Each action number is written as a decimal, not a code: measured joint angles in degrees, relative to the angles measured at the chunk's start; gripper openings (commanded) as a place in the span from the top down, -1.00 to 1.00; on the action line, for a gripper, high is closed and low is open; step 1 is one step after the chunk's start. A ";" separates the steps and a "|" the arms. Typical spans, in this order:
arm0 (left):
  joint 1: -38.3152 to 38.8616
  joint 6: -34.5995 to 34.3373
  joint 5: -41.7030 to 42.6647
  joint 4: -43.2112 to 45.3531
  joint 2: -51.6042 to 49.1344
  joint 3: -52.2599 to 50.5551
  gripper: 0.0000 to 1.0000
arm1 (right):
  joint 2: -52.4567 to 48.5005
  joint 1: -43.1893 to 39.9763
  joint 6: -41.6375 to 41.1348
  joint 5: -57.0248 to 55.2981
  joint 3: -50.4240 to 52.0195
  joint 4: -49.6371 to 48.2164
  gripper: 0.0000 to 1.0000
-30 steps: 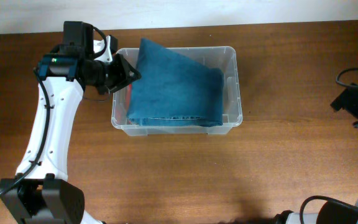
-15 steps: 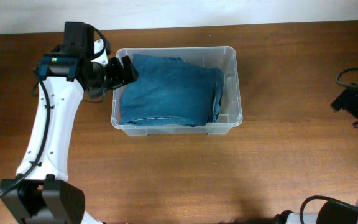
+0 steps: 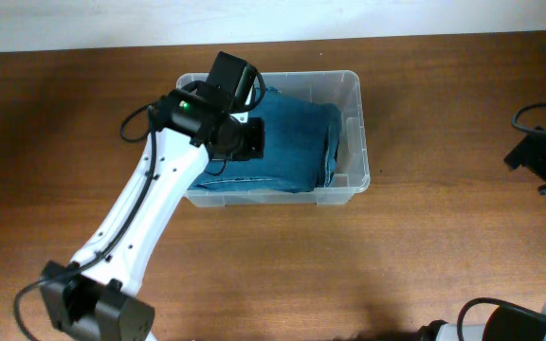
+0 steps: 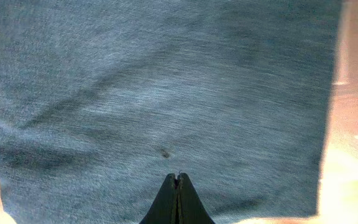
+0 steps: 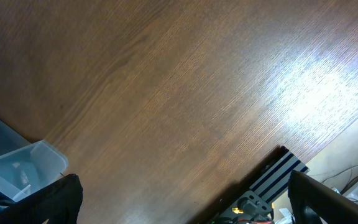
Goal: Pack container
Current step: 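Press the dark denim down flat inside the bin with the left gripper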
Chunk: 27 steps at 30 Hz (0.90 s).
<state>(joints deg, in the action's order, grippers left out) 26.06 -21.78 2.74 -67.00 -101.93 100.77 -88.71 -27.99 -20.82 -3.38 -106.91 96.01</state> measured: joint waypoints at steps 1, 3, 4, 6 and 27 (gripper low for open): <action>-0.04 -0.37 -0.24 -1.01 -1.07 0.17 0.99 | 0.00 0.00 0.00 0.00 0.00 0.00 -0.96; -0.04 -0.79 -0.20 -2.27 -4.26 0.17 0.99 | 0.00 0.00 0.00 0.00 0.00 0.00 -0.97; -0.04 -0.94 -0.17 -2.43 -5.49 0.17 0.99 | 0.00 0.00 0.00 0.00 0.00 0.00 -0.96; -0.04 -1.18 0.24 -2.45 -8.48 0.17 0.99 | 0.00 0.00 -0.02 0.00 0.00 0.02 -0.96; 0.09 -1.60 3.69 -12.83 -16.57 25.35 0.99 | 0.00 0.00 0.00 0.00 0.00 0.02 -0.97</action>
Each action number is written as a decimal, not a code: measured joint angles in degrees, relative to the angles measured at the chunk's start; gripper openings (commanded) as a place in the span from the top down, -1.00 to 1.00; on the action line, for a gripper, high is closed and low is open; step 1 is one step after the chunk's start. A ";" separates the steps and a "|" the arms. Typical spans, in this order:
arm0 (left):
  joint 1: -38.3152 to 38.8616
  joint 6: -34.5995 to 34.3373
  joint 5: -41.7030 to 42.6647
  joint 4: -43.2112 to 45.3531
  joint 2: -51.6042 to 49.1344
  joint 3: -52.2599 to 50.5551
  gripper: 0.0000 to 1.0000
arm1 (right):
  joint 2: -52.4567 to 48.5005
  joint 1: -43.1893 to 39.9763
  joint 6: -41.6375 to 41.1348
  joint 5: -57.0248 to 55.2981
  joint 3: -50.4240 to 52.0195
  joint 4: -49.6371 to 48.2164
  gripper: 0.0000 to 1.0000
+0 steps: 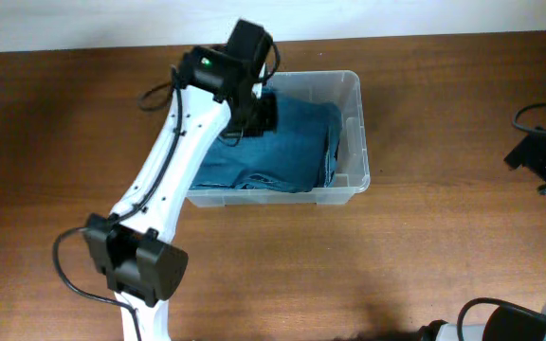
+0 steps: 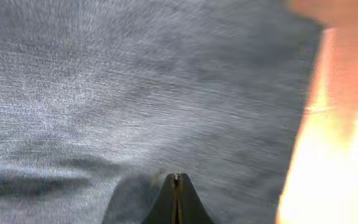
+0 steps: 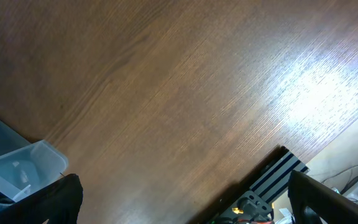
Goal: Pack container
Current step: 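Press the dark denim down flat inside the bin with the left gripper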
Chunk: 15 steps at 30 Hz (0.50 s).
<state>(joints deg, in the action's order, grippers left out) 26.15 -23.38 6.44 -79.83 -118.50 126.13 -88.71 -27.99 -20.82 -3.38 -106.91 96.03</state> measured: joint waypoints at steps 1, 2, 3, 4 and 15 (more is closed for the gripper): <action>0.39 -0.02 0.31 -0.96 0.00 0.92 0.99 | 0.00 0.00 0.02 0.00 0.00 -0.02 -0.97; 1.16 -0.04 0.50 -2.23 -0.04 0.92 0.99 | 0.00 0.00 0.00 0.00 0.00 -0.02 -0.97; 1.73 -0.04 0.63 -2.84 -0.17 0.90 0.99 | 0.00 0.00 0.00 0.00 0.00 -0.02 -0.97; 2.71 -0.04 0.68 -3.34 -0.46 0.90 0.99 | 0.00 0.00 0.00 0.00 0.00 -0.02 -0.97; 9.46 -0.04 1.07 -3.15 -11.23 0.90 0.99 | 0.00 0.00 0.02 0.00 0.00 -0.02 -0.97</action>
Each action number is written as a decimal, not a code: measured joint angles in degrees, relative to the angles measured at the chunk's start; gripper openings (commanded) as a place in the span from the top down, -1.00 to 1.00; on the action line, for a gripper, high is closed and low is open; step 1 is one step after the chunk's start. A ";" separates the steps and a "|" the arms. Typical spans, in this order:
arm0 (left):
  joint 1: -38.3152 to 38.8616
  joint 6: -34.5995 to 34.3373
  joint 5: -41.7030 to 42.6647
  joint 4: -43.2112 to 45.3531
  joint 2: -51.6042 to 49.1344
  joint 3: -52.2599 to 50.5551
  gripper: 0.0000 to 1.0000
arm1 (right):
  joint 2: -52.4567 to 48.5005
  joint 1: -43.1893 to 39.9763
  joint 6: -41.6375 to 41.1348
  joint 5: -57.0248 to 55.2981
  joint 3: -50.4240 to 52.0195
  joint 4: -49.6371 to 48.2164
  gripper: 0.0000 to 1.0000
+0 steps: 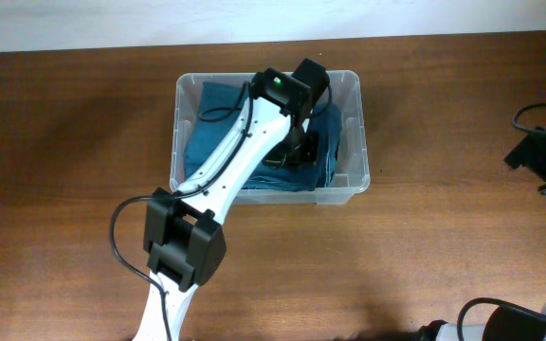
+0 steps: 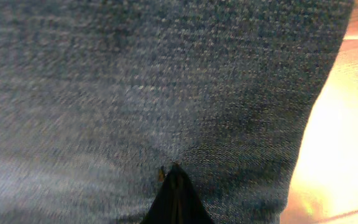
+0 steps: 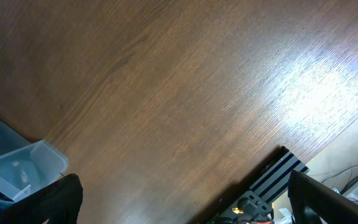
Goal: Pack container
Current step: 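Press the dark denim down flat inside the bin with the left gripper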
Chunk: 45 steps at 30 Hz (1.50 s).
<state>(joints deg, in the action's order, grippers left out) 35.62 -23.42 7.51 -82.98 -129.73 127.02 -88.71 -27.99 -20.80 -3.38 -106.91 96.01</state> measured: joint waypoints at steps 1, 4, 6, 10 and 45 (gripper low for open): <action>0.00 0.00 0.00 0.17 -0.22 0.00 0.99 | 0.00 0.00 0.00 0.00 0.00 0.00 -0.96; 0.00 0.00 0.04 2.45 -0.76 0.00 0.99 | 0.00 0.00 -0.04 0.00 0.00 0.02 -0.97; 0.00 0.00 0.02 4.98 -1.14 0.00 0.99 | 0.00 0.00 -0.02 0.00 0.00 0.00 -0.97; -0.11 0.00 0.00 8.57 -1.66 0.00 0.99 | 0.00 0.00 -0.04 0.00 0.00 0.02 -0.97; -0.22 4.74 7.10 -13.66 -2.62 10.25 0.99 | 0.00 0.00 -0.04 0.00 0.00 0.00 -0.97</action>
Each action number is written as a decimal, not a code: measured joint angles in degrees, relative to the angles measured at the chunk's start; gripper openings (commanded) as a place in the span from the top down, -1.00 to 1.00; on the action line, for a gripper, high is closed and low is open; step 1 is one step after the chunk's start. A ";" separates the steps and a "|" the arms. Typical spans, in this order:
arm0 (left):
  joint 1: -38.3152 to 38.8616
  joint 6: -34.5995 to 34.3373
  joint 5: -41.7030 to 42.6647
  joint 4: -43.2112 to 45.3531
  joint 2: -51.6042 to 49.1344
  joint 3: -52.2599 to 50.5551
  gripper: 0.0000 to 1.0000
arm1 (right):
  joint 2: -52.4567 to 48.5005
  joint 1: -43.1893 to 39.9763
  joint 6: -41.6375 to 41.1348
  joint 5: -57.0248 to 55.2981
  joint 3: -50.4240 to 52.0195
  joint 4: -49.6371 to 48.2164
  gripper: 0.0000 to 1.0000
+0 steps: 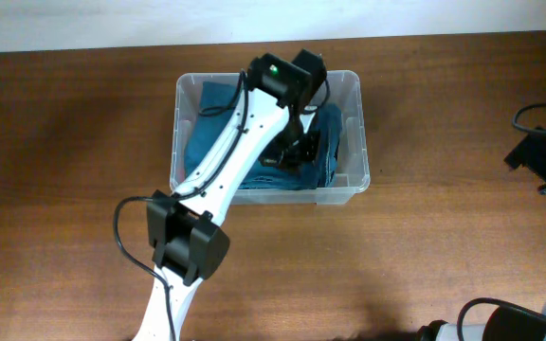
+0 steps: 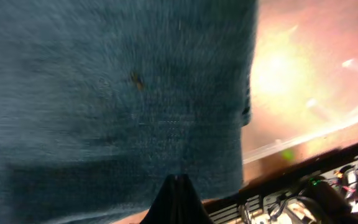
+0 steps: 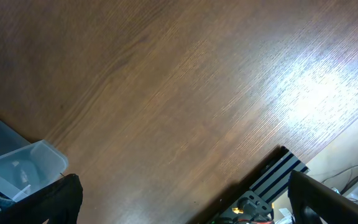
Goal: Pack container
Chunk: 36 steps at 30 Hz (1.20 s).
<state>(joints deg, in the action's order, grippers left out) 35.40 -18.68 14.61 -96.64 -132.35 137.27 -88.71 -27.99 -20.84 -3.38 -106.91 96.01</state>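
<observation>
A clear plastic container stands at the back middle of the table, with folded blue jeans lying in it. My left gripper is down inside the container, shut, its tips resting on the right part of the jeans. Denim fills most of the left wrist view, with the shut left gripper at the bottom and the container's glowing floor past the cloth's edge. My right gripper stands open over bare wood, holding nothing.
The right arm is parked at the table's far right edge, well away from the container. A corner of the container shows at the lower left of the right wrist view. A black and blue frame lies at the table's edge.
The left wrist has tipped a little toward the back, and its view now takes in the jeans' right edge and the container's floor. The right arm has not moved.
My shut left gripper was on the jeans' left part near the front, then further back on the left. Then it stood on the right part of the jeans, and it is still there. The jeans lay in the container throughout.
</observation>
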 measured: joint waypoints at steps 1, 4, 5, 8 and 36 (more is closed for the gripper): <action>0.35 0.13 0.00 0.00 0.00 -1.05 0.99 | 0.00 0.00 0.02 0.00 0.00 0.00 -0.97; 1.29 0.55 -0.15 0.15 0.00 -2.93 0.99 | 0.00 0.00 0.04 -0.02 0.00 0.02 -0.97; 1.31 0.59 -0.20 0.20 0.02 -2.93 0.99 | 0.00 0.00 0.04 0.00 0.00 0.00 -0.97; 1.29 0.74 -0.07 0.35 0.02 -3.23 0.99 | 0.00 0.00 0.02 0.00 0.00 0.00 -0.97; 0.28 0.72 0.48 16.41 -2.23 -8.11 0.99 | 0.00 0.00 0.00 0.00 0.00 0.02 -0.97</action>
<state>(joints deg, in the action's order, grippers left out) 35.68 -17.96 15.09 -80.23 -134.58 129.16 -88.71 -27.99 -20.84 -3.38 -106.91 96.03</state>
